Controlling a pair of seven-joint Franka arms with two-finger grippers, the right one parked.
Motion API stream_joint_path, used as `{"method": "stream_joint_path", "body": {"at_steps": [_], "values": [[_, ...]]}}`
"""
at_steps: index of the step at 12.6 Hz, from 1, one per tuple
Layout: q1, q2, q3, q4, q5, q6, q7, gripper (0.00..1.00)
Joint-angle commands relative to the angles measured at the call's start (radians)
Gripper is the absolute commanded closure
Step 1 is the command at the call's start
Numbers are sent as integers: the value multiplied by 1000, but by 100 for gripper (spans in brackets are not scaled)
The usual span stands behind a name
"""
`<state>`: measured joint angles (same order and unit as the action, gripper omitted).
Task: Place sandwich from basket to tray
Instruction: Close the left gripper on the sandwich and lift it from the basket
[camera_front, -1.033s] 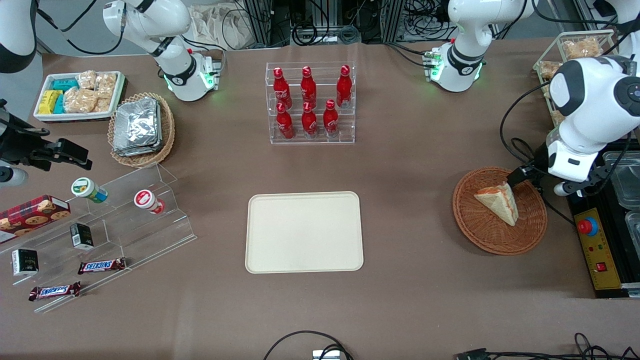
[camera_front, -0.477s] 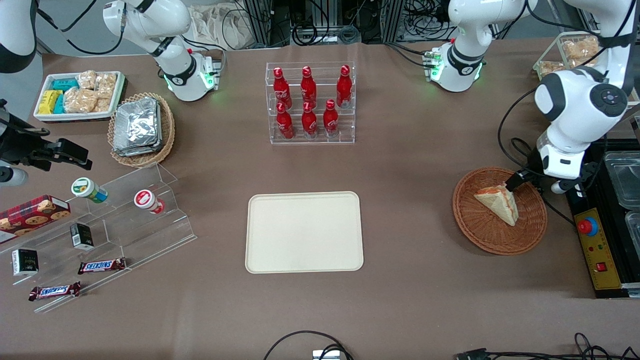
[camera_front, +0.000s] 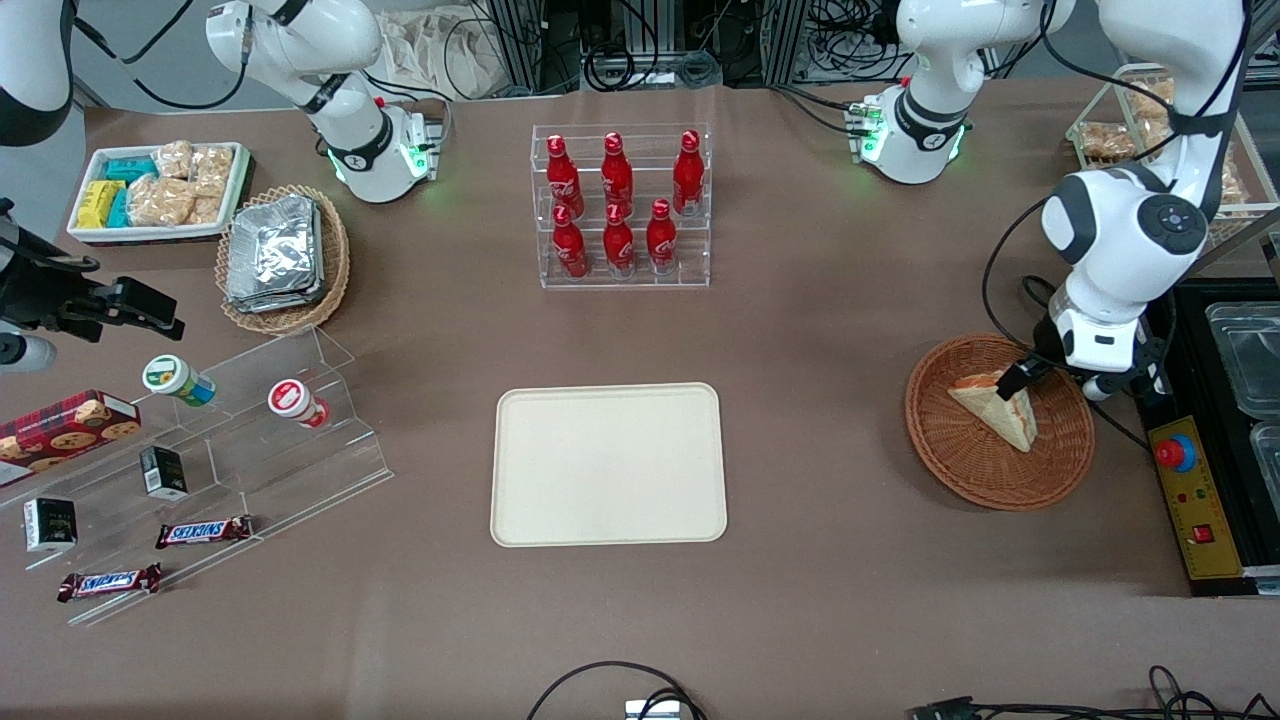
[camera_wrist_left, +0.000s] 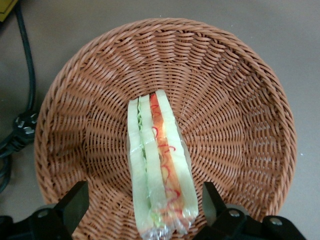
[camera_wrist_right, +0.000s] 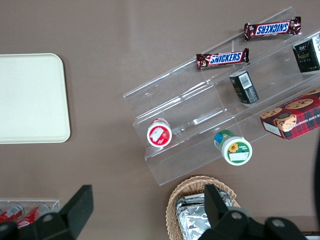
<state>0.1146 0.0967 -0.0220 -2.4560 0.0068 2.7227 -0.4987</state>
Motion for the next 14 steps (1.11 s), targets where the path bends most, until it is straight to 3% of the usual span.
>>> {"method": "stream_joint_path", "body": {"at_steps": [1, 8, 9, 10, 11, 12, 14], "values": [[2, 32, -6, -8, 10, 66, -34, 0], [-6, 103, -4, -4, 9, 123, -92, 1], [-6, 103, -6, -3, 9, 123, -95, 8], [-7, 103, -6, -3, 9, 123, -107, 26], [-7, 103, -6, -3, 9, 123, -113, 51], [-7, 103, -6, -1, 9, 123, -115, 68], [-7, 98, -7, 3, 10, 121, -112, 80]]}}
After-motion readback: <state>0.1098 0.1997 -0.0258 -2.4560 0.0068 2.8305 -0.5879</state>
